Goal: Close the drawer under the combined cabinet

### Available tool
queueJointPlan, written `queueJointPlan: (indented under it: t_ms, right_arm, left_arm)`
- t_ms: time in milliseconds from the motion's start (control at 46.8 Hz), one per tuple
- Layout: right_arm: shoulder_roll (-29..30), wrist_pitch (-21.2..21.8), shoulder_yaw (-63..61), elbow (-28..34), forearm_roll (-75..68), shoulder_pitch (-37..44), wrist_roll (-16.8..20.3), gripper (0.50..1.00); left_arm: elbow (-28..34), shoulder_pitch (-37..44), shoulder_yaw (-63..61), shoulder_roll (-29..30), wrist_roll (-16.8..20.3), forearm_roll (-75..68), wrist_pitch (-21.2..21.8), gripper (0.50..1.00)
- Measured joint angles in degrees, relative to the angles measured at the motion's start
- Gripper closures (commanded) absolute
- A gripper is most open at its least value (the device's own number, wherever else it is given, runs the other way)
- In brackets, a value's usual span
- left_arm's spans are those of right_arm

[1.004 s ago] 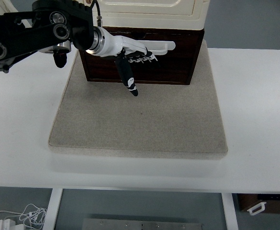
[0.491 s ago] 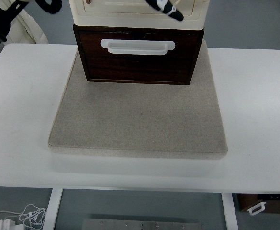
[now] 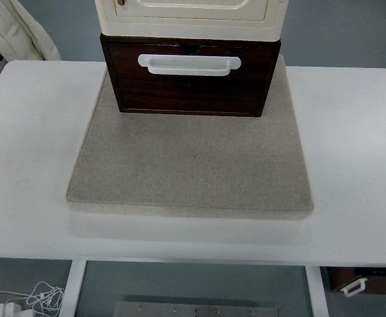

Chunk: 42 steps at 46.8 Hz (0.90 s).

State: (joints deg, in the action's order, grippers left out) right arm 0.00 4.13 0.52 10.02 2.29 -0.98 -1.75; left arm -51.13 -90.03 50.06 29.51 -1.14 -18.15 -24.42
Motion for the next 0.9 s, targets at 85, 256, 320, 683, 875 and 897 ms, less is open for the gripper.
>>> queueJointPlan:
  t_ms: [85, 256, 320, 683, 875, 897]
  right_arm:
    - [0.0, 0.0, 0.0, 0.0, 0.0, 0.0, 0.0, 0.548]
    - [0.0, 0.0, 0.0, 0.0, 0.0, 0.0, 0.0, 0.548]
    - [0.0, 0.0, 0.0, 0.0, 0.0, 0.0, 0.0, 0.548]
    - [0.0, 0.0, 0.0, 0.0, 0.0, 0.0, 0.0, 0.548]
    - [0.0, 0.0, 0.0, 0.0, 0.0, 0.0, 0.0, 0.548]
    - [0.0, 0.0, 0.0, 0.0, 0.0, -0.1, 0.0, 0.548]
  left_arm:
    - [4.2, -1.8, 0.3, 0.4, 0.0, 4.4, 0.5, 0.506]
    - [17.5, -5.9, 1.1, 0.6, -0.6, 8.9, 2.7, 0.506]
    - [21.1, -6.2, 1.1, 0.6, -0.6, 10.1, 2.8, 0.506]
    - [37.7, -3.8, 0.4, 1.7, -0.7, 20.1, 3.0, 0.506]
    - [38.7, 4.7, 0.9, 1.3, -0.7, 20.8, 3.0, 0.506]
    - [38.7, 5.6, 0.9, 1.3, -0.8, 21.2, 3.0, 0.506]
